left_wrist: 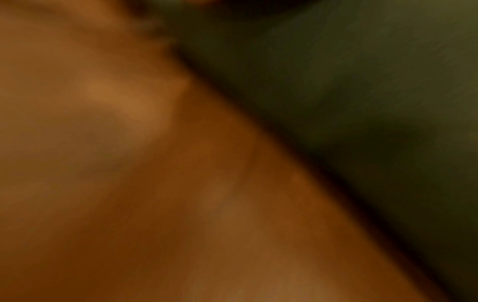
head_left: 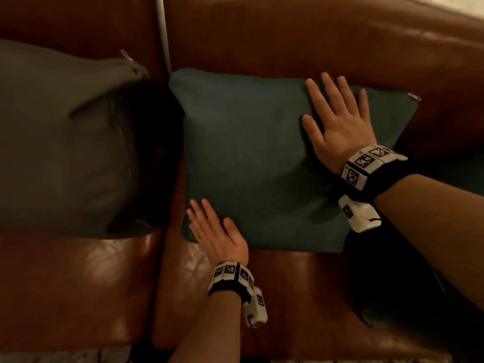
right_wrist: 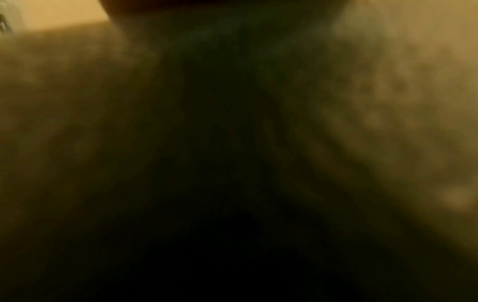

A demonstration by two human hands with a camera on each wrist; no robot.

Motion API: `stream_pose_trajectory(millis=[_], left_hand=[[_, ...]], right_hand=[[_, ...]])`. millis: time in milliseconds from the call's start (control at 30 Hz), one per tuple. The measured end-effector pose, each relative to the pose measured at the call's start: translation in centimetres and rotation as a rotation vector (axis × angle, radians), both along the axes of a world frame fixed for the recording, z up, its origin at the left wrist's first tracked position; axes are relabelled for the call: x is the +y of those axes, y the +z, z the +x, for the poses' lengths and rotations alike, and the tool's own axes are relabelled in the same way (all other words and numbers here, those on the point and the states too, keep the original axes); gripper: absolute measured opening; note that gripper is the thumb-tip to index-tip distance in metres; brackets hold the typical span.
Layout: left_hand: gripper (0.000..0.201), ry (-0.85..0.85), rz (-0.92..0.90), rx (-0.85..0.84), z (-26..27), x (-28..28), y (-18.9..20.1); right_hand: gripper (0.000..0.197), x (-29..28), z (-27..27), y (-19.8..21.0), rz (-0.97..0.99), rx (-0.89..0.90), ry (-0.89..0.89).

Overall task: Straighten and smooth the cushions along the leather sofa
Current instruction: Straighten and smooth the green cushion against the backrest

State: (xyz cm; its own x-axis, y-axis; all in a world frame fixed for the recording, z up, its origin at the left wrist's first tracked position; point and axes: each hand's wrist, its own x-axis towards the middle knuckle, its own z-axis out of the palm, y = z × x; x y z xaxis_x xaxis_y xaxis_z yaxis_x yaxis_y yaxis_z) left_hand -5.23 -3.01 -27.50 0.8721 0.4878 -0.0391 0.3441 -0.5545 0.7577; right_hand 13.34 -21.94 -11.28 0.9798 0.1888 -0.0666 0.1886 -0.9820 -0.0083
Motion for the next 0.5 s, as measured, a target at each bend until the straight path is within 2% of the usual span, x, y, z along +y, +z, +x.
stream_pose_trajectory(millis=[67,133,233,300,400,433,500], left_hand=[[0.062,0.094,-0.158,0.073,-1.6,0.5,-1.7],[0.06,0.058,-0.207,0.125,-2.2,1.4,-1.9],[0.059,0.07,-0.207,0.121,-1.3,2.7,0.7],[0.057,0.057,-0.099,0.019,0.8,3.5,4.1],[0.056,-0.231,0.154,-0.24,7.4,3.7,10.7],[0.056,-0.351,0.238,-0.274,10.1,3.4,12.7],[0.057,-0.578,0.42,-0.236,14.6,3.0,15.0]], right_hand=[[0.06,0.1,-0.1,-0.1,0.012,-0.003,0.006],[0.06,0.3,-0.2,-0.1,0.023,0.0,0.015],[0.061,0.6,-0.3,0.5,0.018,0.003,-0.007],[0.06,0.9,-0.5,1.5,0.005,-0.02,-0.038],[0.054,3.5,-2.1,2.5,0.079,-0.141,0.052],[0.055,5.1,-2.8,2.2,0.098,-0.163,0.112],[0.057,7.9,-3.7,1.0,0.088,-0.108,0.158]])
